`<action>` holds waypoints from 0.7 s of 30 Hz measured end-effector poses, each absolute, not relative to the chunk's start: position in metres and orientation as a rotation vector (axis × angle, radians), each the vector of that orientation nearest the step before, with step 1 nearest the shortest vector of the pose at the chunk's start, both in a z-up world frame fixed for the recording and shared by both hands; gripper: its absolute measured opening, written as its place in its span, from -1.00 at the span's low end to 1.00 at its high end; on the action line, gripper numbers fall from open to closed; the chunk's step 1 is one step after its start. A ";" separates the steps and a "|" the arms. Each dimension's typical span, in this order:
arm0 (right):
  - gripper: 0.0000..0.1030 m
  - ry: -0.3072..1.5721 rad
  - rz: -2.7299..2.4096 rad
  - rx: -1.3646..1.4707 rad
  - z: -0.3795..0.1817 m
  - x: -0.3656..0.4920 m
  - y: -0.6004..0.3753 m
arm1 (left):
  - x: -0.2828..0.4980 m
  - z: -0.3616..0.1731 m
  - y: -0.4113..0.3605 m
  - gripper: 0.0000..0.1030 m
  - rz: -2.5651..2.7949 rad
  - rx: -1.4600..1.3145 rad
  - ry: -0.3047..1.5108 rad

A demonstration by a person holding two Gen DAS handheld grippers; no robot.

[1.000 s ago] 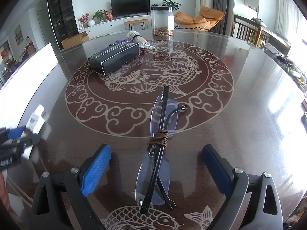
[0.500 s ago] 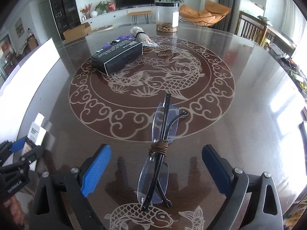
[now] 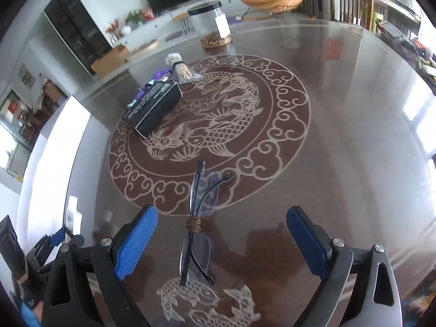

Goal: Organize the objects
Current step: 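Carry the sunscreen bottle and glasses over the white bin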

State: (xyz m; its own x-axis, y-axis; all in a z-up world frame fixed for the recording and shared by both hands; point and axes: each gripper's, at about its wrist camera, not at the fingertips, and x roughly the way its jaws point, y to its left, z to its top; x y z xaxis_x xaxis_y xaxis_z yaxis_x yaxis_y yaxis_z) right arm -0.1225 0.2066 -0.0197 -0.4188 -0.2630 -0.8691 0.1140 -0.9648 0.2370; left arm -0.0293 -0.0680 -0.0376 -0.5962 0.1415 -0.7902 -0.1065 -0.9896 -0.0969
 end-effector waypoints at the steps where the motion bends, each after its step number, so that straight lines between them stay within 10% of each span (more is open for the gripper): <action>1: 0.86 -0.147 -2.421 1.568 -0.019 -0.122 0.197 | -0.029 -0.036 -0.067 0.03 2.684 -1.326 -0.066; 9: 0.59 0.101 -2.347 1.695 -0.057 -0.117 0.140 | -0.022 -0.022 -0.067 0.03 2.693 -1.266 -0.068; 12: 0.15 0.163 -2.367 1.709 -0.065 -0.114 0.133 | -0.019 -0.017 -0.072 0.03 2.705 -1.255 -0.082; 14: -0.78 0.213 -2.404 1.685 -0.062 -0.112 0.131 | -0.016 -0.013 -0.074 0.03 2.711 -1.250 -0.095; 21: -0.78 0.119 -2.471 1.577 -0.032 -0.100 0.149 | -0.004 0.005 -0.080 0.03 2.726 -1.203 -0.117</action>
State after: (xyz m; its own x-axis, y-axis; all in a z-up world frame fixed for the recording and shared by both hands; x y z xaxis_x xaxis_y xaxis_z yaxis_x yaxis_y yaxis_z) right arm -0.1003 0.1494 -0.0316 -0.4069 -0.1305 -0.9041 0.2171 -0.9752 0.0430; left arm -0.0041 -0.0803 0.0048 -0.6637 0.1771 -0.7267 -0.1140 -0.9842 -0.1358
